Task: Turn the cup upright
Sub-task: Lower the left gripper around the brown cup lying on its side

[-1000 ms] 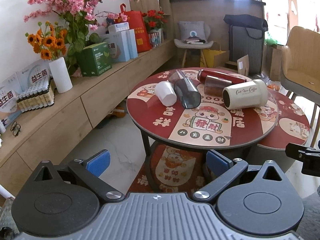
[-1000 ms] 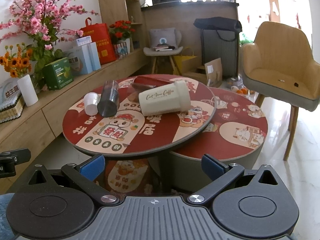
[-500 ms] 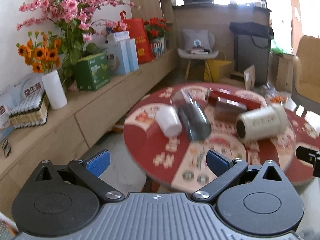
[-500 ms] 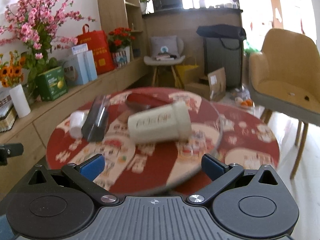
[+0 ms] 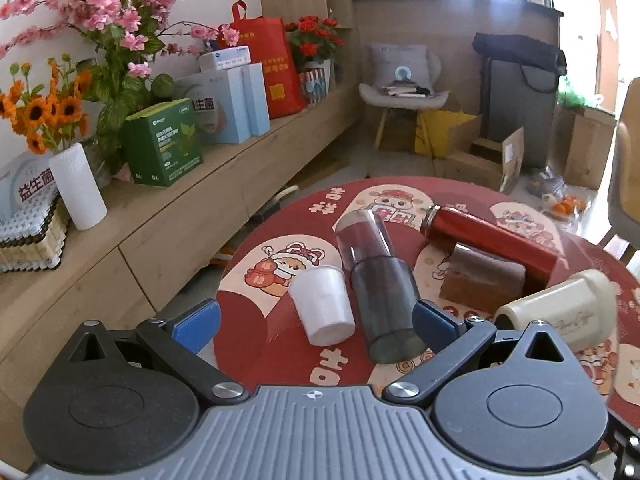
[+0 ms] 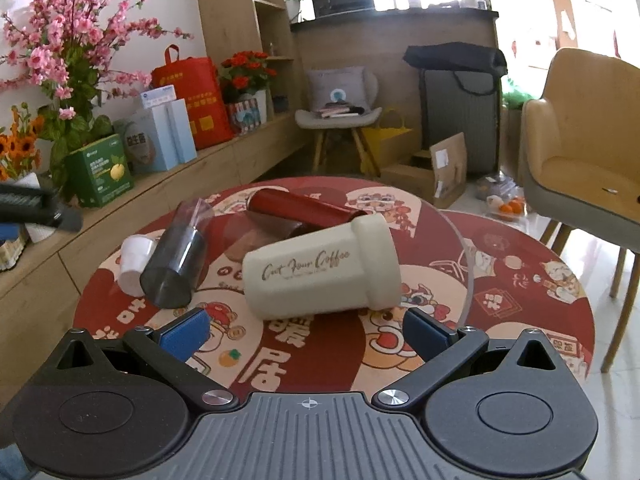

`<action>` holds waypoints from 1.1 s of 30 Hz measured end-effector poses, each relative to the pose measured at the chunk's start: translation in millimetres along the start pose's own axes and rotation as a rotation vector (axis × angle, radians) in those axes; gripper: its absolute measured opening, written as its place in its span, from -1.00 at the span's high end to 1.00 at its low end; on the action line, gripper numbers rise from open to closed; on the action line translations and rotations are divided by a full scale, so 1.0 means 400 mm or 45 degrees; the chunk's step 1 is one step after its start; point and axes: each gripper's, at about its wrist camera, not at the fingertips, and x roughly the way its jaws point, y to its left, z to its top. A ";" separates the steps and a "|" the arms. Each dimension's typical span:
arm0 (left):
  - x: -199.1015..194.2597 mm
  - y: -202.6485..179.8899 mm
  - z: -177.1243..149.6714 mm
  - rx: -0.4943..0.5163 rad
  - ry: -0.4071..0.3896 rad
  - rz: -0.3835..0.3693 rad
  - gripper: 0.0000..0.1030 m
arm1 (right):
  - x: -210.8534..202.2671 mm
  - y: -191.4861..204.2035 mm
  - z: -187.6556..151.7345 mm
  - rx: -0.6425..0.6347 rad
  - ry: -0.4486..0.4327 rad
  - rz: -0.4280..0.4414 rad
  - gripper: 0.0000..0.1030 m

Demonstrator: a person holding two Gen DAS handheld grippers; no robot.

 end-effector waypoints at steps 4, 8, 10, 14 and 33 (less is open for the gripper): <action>0.044 -0.012 -0.005 0.013 0.049 0.007 -0.99 | 0.021 -0.008 -0.034 0.016 0.065 -0.030 -1.00; 0.072 -0.003 0.009 -0.040 0.097 -0.005 -0.98 | 0.035 -0.017 -0.033 0.045 0.075 -0.021 -1.00; 0.073 -0.004 0.024 -0.069 0.093 -0.022 -0.98 | 0.043 -0.012 -0.034 0.035 0.082 -0.021 -1.00; 0.086 -0.034 0.077 -0.116 0.066 -0.038 -0.97 | 0.044 -0.004 -0.043 0.012 0.089 -0.015 -1.00; 0.419 -0.187 0.111 -0.597 0.593 -0.534 -0.62 | 0.064 -0.033 -0.041 0.009 0.120 -0.021 -1.00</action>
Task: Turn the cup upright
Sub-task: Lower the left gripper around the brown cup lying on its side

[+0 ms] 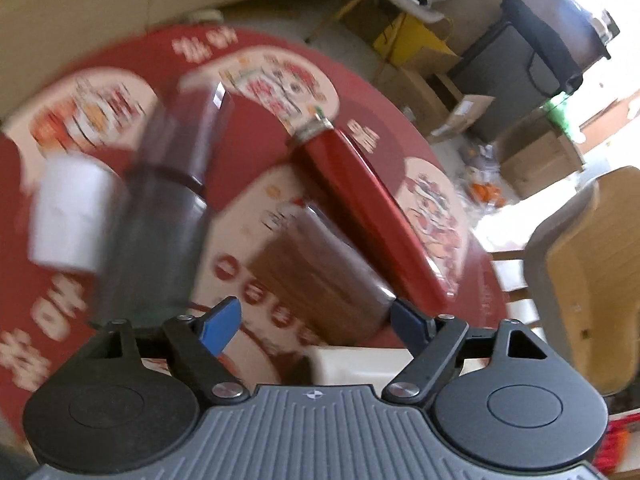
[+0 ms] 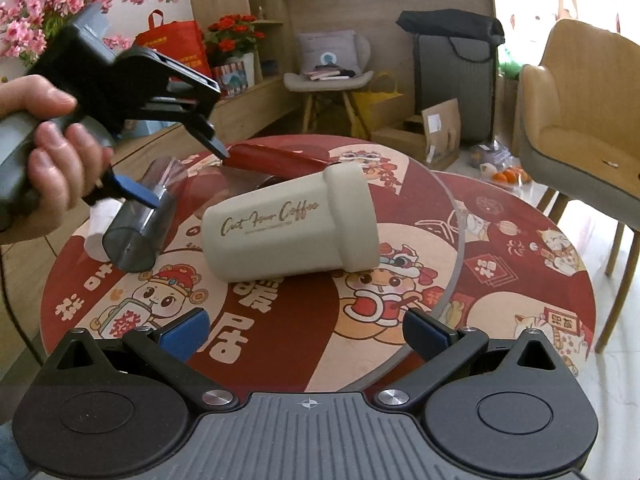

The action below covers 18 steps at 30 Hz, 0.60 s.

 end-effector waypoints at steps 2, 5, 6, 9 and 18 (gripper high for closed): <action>0.024 0.004 -0.007 -0.043 -0.001 -0.027 -0.62 | 0.003 -0.001 -0.001 -0.016 0.005 -0.007 -1.00; 0.054 -0.009 -0.017 -0.023 -0.025 -0.011 -0.62 | 0.002 -0.015 0.000 -0.003 0.007 -0.011 -1.00; 0.060 -0.014 -0.018 -0.007 -0.036 -0.007 -0.63 | 0.002 -0.021 -0.001 0.004 0.006 -0.012 -1.00; 0.067 -0.036 -0.009 0.048 -0.081 -0.014 -0.66 | 0.006 -0.031 0.000 0.015 0.013 -0.024 -1.00; 0.103 -0.035 0.016 0.013 -0.080 0.047 -0.68 | 0.011 -0.033 -0.003 0.006 0.028 -0.026 -1.00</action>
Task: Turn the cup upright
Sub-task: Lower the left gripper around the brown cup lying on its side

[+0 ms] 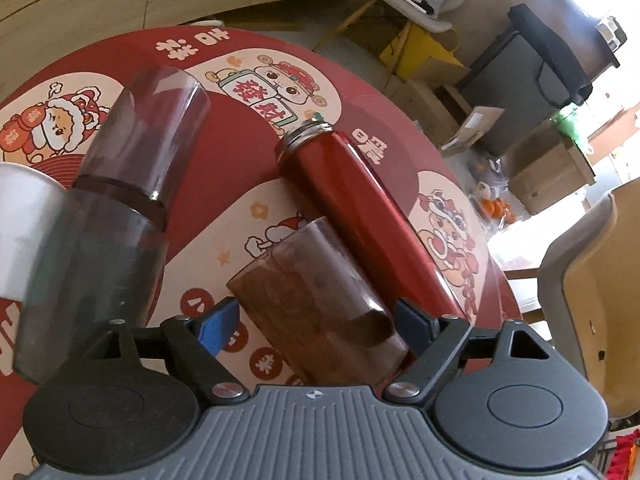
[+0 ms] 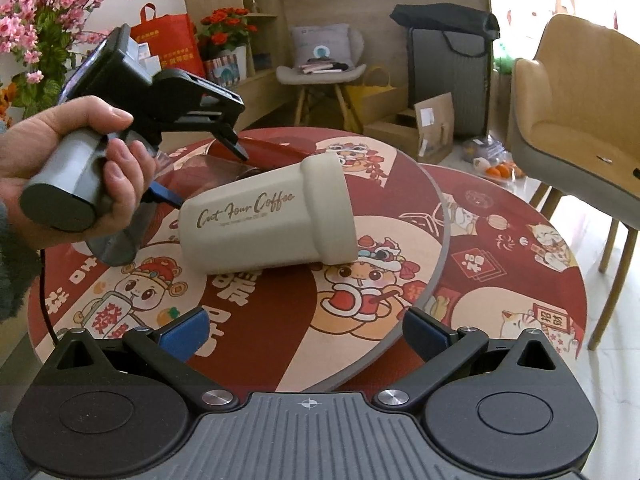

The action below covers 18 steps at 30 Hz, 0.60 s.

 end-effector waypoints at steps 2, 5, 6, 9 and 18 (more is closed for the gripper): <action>0.008 0.002 0.001 -0.002 -0.009 -0.012 -0.69 | 0.002 -0.001 0.000 0.004 0.003 0.001 -1.00; 0.006 0.001 -0.009 0.051 -0.038 -0.012 -0.70 | 0.002 0.001 0.001 0.002 0.003 0.008 -1.00; 0.004 0.000 -0.012 0.082 -0.051 -0.012 -0.69 | 0.001 0.002 0.001 0.000 0.002 0.009 -1.00; -0.011 0.007 -0.015 0.135 -0.067 -0.016 -0.64 | 0.001 0.002 0.003 0.005 -0.004 0.012 -1.00; -0.042 0.005 -0.004 0.238 -0.086 0.053 -0.63 | 0.000 0.003 0.003 0.006 -0.004 0.014 -1.00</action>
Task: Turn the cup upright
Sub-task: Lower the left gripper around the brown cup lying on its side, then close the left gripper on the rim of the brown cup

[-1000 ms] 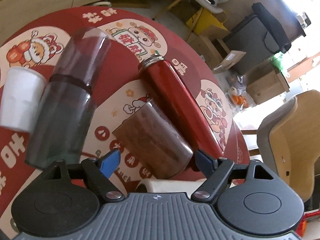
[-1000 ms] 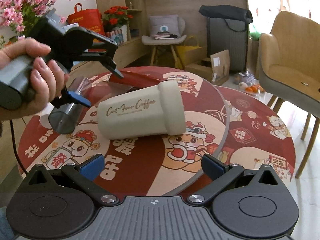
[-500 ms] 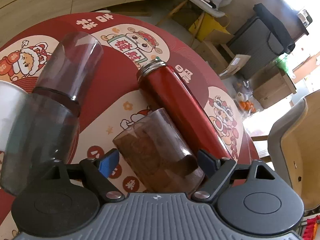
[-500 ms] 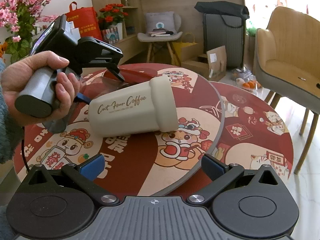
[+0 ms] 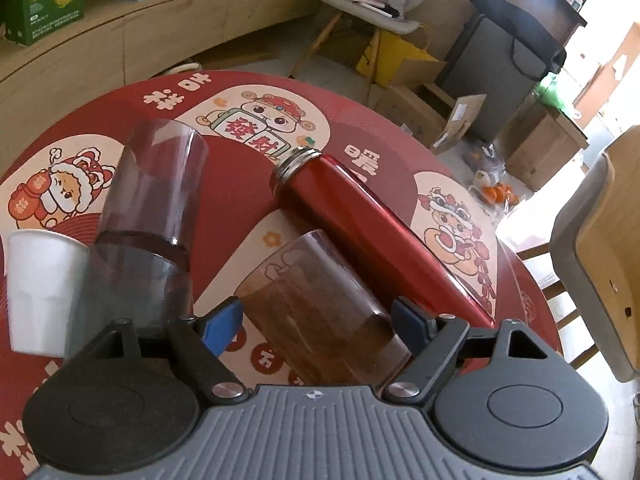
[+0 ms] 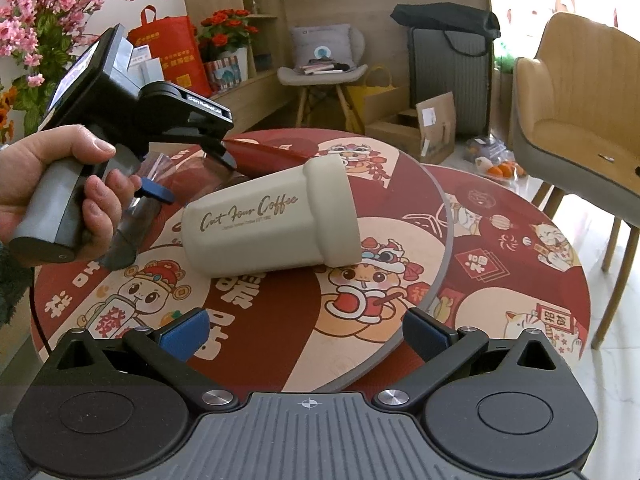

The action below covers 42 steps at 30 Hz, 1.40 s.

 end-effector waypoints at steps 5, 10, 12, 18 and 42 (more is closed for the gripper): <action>0.010 -0.029 -0.010 0.038 -0.011 0.017 -0.68 | 0.003 -0.002 -0.001 -0.006 0.005 -0.005 -1.00; 0.010 -0.042 -0.023 0.098 -0.014 -0.013 -0.56 | 0.007 -0.018 0.000 0.029 0.010 -0.013 -1.00; 0.002 -0.039 -0.026 0.109 -0.008 -0.051 -0.45 | 0.006 -0.020 0.001 0.035 0.008 -0.014 -1.00; -0.005 0.022 -0.011 0.008 0.060 -0.142 -0.36 | 0.001 -0.012 0.001 0.022 -0.002 -0.001 -1.00; -0.104 -0.017 -0.004 0.170 -0.170 -0.036 -0.35 | 0.006 -0.016 0.001 0.038 0.002 -0.003 -1.00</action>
